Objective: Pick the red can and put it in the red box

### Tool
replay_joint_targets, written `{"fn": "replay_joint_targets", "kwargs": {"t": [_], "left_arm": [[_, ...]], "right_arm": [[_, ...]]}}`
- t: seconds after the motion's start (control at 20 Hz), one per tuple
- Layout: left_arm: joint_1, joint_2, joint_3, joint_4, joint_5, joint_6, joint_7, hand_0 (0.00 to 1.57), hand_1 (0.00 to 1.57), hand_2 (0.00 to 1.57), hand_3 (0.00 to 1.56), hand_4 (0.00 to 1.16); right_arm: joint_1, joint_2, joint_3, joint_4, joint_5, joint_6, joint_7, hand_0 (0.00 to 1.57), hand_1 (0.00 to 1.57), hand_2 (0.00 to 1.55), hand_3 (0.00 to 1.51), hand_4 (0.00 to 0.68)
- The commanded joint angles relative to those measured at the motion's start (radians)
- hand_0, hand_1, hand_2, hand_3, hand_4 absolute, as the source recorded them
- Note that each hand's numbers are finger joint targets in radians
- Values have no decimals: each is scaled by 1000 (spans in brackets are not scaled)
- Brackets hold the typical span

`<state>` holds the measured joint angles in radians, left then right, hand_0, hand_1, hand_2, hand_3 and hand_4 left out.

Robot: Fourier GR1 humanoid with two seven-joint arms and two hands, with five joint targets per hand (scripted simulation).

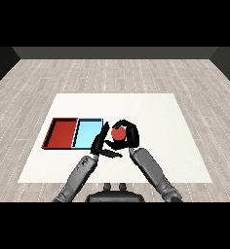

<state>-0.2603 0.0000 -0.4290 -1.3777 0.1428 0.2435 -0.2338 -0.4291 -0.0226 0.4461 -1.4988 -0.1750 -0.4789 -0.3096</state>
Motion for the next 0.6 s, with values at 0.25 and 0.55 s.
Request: {"fn": "replay_joint_targets", "kwargs": {"t": [0.25, 0.55], "left_arm": [[-9, 0, -50, 61, 55, 16, -69, 0, 0, 0, 0, 0], [-122, 0, -72, 221, 147, 32, -137, 0, 0, 0, 0, 0]], "right_arm": [[23, 22, 10, 33, -83, 39, -75, 1469, 1469, 1432, 1399, 644], [15, 22, 81, -91, -56, -47, 17, 1515, 1515, 1451, 1419, 652]]}}
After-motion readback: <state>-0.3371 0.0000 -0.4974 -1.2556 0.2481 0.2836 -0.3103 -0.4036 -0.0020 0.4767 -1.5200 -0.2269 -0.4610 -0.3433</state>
